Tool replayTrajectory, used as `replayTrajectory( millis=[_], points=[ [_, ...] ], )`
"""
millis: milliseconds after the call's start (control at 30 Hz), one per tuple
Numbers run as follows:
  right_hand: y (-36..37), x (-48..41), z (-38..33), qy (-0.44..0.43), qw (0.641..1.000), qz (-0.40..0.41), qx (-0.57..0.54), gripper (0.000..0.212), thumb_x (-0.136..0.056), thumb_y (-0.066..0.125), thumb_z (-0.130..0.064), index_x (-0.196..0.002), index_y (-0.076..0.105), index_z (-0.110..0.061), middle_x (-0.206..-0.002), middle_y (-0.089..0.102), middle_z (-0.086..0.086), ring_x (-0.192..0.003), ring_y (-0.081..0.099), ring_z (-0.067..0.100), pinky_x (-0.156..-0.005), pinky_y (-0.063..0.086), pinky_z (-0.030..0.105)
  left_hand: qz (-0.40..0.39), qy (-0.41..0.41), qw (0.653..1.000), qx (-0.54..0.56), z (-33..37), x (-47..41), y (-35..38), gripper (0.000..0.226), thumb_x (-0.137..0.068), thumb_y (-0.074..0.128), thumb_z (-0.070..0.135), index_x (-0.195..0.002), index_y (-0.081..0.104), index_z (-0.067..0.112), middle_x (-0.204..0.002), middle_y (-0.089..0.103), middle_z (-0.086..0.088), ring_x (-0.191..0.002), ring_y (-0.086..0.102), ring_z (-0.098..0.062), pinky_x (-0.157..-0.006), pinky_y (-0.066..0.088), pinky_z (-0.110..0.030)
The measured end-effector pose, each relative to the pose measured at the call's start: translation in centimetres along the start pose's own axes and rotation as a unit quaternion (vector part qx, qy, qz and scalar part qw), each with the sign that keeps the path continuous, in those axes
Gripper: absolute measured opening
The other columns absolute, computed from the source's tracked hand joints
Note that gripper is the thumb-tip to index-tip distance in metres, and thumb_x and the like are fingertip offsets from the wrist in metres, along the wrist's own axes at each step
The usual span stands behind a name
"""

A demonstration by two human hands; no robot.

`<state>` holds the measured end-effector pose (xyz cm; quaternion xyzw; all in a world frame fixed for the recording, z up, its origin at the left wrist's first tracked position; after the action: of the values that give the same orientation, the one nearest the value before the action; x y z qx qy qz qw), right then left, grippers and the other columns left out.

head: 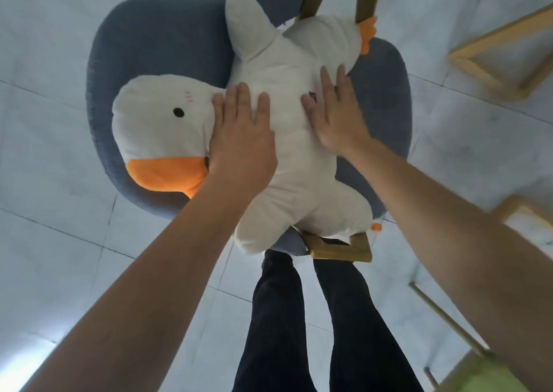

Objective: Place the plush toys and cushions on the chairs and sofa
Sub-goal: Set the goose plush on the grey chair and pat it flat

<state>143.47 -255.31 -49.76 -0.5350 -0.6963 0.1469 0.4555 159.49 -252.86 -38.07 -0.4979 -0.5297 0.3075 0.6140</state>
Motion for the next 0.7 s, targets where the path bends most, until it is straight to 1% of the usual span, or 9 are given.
replayTrajectory(
  millis=[67, 133, 200, 300, 367, 433, 533, 633, 700],
  points=[
    [2.0, 4.9, -2.0, -0.037, 0.999, 0.033, -0.017, 0.079, -0.098, 0.022, -0.069, -0.162, 0.005, -0.025, -0.169, -0.008, 0.014, -0.156, -0.003, 0.035, -0.126, 0.009, 0.053, 0.061, 0.045, 0.997, -0.017, 1.1, 1.0, -3.9, 0.055, -0.104, 0.038, 0.031, -0.155, 0.035, 0.010, -0.163, 0.029, -0.022, -0.154, 0.022, -0.037, -0.124, 0.009, -0.054],
    [4.5, 8.2, -2.7, -0.030, 0.999, 0.031, 0.003, 0.087, -0.092, 0.016, -0.078, -0.161, -0.003, -0.030, -0.169, -0.014, 0.013, -0.156, -0.009, 0.036, -0.125, 0.005, 0.056, 0.105, 0.060, 0.990, -0.067, 0.2, 2.4, -5.8, 0.054, -0.104, 0.037, 0.037, -0.153, 0.040, 0.015, -0.160, 0.038, -0.021, -0.152, 0.027, -0.039, -0.121, 0.006, -0.063],
    [7.1, 9.8, -2.0, 0.004, 1.000, -0.007, -0.001, 0.092, -0.085, 0.014, -0.085, -0.158, -0.014, -0.036, -0.167, -0.022, 0.009, -0.155, -0.015, 0.035, -0.123, 0.004, 0.061, 0.061, 0.034, 0.991, -0.113, -2.7, 3.1, -4.3, 0.058, -0.105, 0.028, 0.045, -0.156, 0.035, 0.017, -0.161, 0.036, -0.021, -0.152, 0.022, -0.041, -0.120, 0.001, -0.068],
    [8.4, 9.3, -1.7, 0.008, 0.996, -0.085, -0.025, 0.096, -0.083, 0.020, -0.087, -0.155, -0.021, -0.040, -0.165, -0.030, 0.004, -0.154, -0.020, 0.032, -0.122, 0.003, 0.063, -0.021, 0.027, 0.982, -0.184, -4.9, 3.8, -0.5, 0.063, -0.106, 0.024, 0.042, -0.158, 0.026, 0.007, -0.164, 0.028, -0.022, -0.153, 0.016, -0.041, -0.121, 0.006, -0.064],
    [7.3, 8.8, -1.9, -0.003, 0.994, -0.104, -0.024, 0.096, -0.085, 0.027, -0.085, -0.155, -0.021, -0.040, -0.165, -0.031, 0.003, -0.154, -0.020, 0.031, -0.124, 0.001, 0.058, 0.005, 0.011, 0.988, -0.156, -4.1, 3.7, -0.8, 0.062, -0.106, 0.028, 0.038, -0.156, 0.028, 0.001, -0.163, 0.027, -0.025, -0.153, 0.017, -0.041, -0.123, 0.006, -0.063],
    [6.1, 9.7, -1.1, -0.022, 0.995, -0.089, -0.025, 0.099, -0.086, 0.029, -0.084, -0.155, -0.024, -0.037, -0.165, -0.031, 0.004, -0.155, -0.019, 0.030, -0.124, -0.001, 0.052, 0.065, 0.014, 0.994, -0.091, -2.0, 3.7, -2.3, 0.062, -0.106, 0.030, 0.039, -0.156, 0.029, 0.004, -0.164, 0.022, -0.026, -0.155, 0.015, -0.040, -0.124, 0.002, -0.061],
    [7.4, 13.1, 3.9, 0.017, 0.993, -0.115, -0.003, 0.103, -0.083, 0.021, -0.089, -0.153, -0.030, -0.033, -0.165, -0.031, 0.005, -0.155, -0.018, 0.028, -0.124, 0.000, 0.050, 0.084, 0.083, 0.993, -0.012, 2.4, 6.4, -0.4, 0.064, -0.105, 0.032, 0.046, -0.158, 0.031, 0.010, -0.166, 0.016, -0.026, -0.155, 0.013, -0.041, -0.124, 0.002, -0.060],
    [10.1, 16.5, 9.5, 0.098, 0.970, -0.216, 0.052, 0.095, -0.091, 0.026, -0.079, -0.156, -0.024, -0.031, -0.167, -0.024, 0.009, -0.156, -0.014, 0.030, -0.125, -0.001, 0.048, 0.014, 0.118, 0.992, 0.034, 5.2, 11.6, 6.1, 0.066, -0.103, 0.038, 0.047, -0.154, 0.038, 0.004, -0.165, 0.019, -0.028, -0.154, 0.016, -0.044, -0.119, 0.023, -0.061],
    [10.6, 16.7, 10.3, 0.101, 0.962, -0.239, 0.086, 0.090, -0.095, 0.027, -0.074, -0.156, -0.024, -0.032, -0.167, -0.024, 0.009, -0.156, -0.015, 0.030, -0.124, -0.002, 0.048, 0.003, 0.109, 0.993, 0.039, 5.0, 14.2, 8.8, 0.064, -0.104, 0.043, 0.041, -0.154, 0.037, 0.002, -0.165, 0.020, -0.026, -0.154, 0.019, -0.044, -0.113, 0.033, -0.059]
  ],
)
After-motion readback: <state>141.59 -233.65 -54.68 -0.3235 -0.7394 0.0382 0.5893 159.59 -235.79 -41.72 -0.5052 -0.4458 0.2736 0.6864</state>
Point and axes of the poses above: each hand's wrist, its own x-axis away from the middle knuckle, its own y-axis out of the palm, z = x × y, the point moved 9 cm from there along -x, towards the middle knuckle
